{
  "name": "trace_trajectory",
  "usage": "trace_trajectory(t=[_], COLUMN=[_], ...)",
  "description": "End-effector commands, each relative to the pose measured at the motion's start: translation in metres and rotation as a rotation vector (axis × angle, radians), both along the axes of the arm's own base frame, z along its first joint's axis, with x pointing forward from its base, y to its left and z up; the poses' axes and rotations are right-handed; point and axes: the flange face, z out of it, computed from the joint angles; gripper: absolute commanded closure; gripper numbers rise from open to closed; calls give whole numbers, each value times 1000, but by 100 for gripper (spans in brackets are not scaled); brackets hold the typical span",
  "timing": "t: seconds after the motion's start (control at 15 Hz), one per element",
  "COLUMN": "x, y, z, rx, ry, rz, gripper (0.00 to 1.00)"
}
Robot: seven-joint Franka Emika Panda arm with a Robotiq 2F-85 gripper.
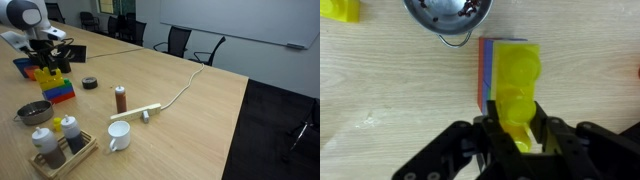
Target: Stack the three part yellow Lego on the stacked yellow Lego
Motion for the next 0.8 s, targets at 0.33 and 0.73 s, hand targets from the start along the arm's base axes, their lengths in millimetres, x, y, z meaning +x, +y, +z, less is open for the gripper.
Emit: trace_trajectory(t=[0.33, 0.73], x=[0, 1], y=[19, 20], z=[-7, -27], rx=[-33, -73], ry=[-9, -13], rz=[-110, -145], gripper=[90, 90])
